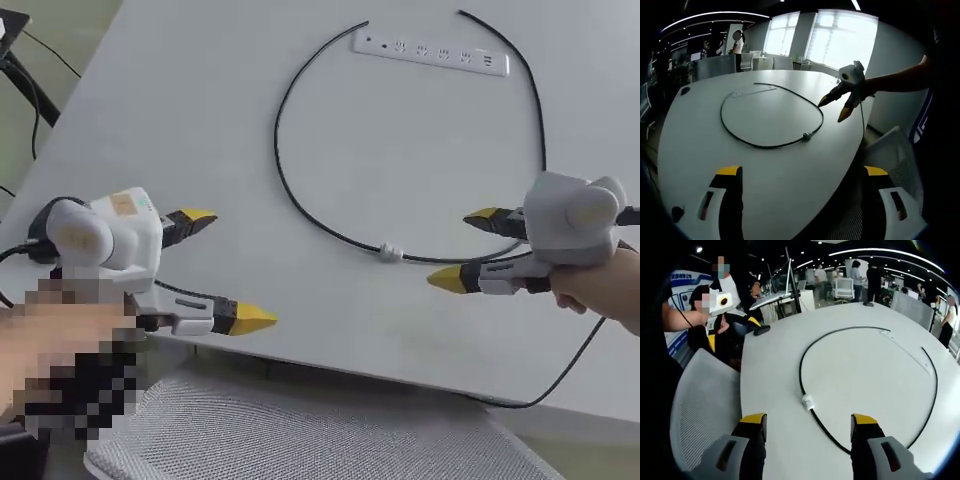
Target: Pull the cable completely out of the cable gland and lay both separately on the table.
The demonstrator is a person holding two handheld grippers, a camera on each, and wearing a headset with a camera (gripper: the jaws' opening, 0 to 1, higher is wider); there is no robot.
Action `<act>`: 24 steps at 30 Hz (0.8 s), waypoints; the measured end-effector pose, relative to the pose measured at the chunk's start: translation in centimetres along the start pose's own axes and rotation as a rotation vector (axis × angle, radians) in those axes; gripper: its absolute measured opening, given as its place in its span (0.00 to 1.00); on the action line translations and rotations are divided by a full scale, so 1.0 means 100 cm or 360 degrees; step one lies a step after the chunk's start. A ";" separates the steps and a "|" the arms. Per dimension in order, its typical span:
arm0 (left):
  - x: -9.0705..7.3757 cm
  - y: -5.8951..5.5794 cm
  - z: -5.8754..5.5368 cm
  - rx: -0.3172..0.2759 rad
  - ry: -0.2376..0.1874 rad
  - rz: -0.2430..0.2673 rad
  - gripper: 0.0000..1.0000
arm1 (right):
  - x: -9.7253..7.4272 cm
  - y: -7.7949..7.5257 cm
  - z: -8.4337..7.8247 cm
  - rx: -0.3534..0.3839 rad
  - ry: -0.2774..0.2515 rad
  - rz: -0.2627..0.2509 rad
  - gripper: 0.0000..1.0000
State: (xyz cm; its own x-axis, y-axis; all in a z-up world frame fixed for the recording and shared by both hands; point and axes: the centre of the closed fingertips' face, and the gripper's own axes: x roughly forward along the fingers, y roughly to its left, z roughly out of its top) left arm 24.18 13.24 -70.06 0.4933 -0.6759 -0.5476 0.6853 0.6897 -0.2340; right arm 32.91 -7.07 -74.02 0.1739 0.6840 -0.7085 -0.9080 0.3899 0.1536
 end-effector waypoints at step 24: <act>-0.001 -0.001 -0.007 -0.0014 0.0026 -0.0015 0.99 | 0.052 -0.002 -0.012 -0.0156 0.0246 0.0174 0.47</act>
State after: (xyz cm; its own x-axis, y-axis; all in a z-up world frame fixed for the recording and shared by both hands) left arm 23.64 13.42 -70.52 0.4781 -0.6781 -0.5582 0.6849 0.6857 -0.2463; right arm 33.48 -4.35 -78.59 0.0185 0.6135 -0.7895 -0.9523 0.2514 0.1730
